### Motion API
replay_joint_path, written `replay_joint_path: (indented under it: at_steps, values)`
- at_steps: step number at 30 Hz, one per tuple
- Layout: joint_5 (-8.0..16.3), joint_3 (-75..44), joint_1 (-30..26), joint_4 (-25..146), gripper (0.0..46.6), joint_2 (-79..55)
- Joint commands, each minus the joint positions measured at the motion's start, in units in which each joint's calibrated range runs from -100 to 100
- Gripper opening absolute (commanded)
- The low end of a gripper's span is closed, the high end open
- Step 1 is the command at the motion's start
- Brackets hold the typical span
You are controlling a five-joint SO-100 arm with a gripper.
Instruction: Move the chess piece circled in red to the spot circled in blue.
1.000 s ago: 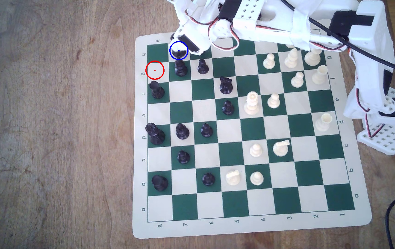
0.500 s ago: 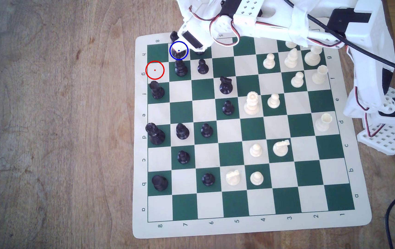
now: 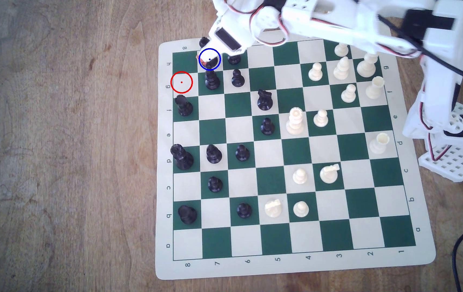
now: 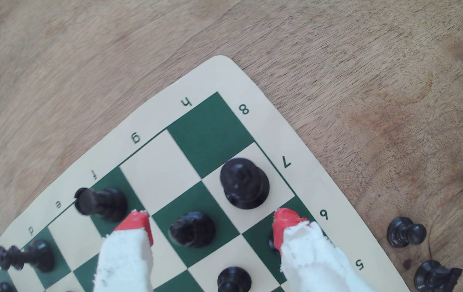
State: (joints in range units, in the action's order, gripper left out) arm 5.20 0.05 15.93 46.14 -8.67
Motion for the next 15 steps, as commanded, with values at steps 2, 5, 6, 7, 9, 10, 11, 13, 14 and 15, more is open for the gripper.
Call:
replay_joint_path:
  at_steps: [2, 5, 6, 7, 9, 10, 11, 13, 14, 15]
  values:
    - [-2.15, 11.83, -1.89, 1.37, 24.3, 24.29]
    - [-2.98, 21.80, -3.69, 3.09, 24.2, 36.60]
    - [-3.17, 24.07, -4.31, 3.82, 24.2, 39.57]
    - [-3.32, 26.07, -4.86, 4.72, 24.2, 42.46]
    - [-3.66, 31.87, -6.90, 7.10, 24.1, 50.95]
    - [-3.71, 33.68, -7.44, 7.84, 24.1, 53.58]
    - [-3.71, 35.31, -8.07, 8.66, 24.0, 56.04]
    - [-3.76, 41.84, -9.24, 9.80, 23.9, 64.53]
    - [-3.96, 44.29, -9.55, 9.97, 23.8, 67.42]
    - [-4.25, 46.55, -9.87, 10.46, 23.5, 69.88]
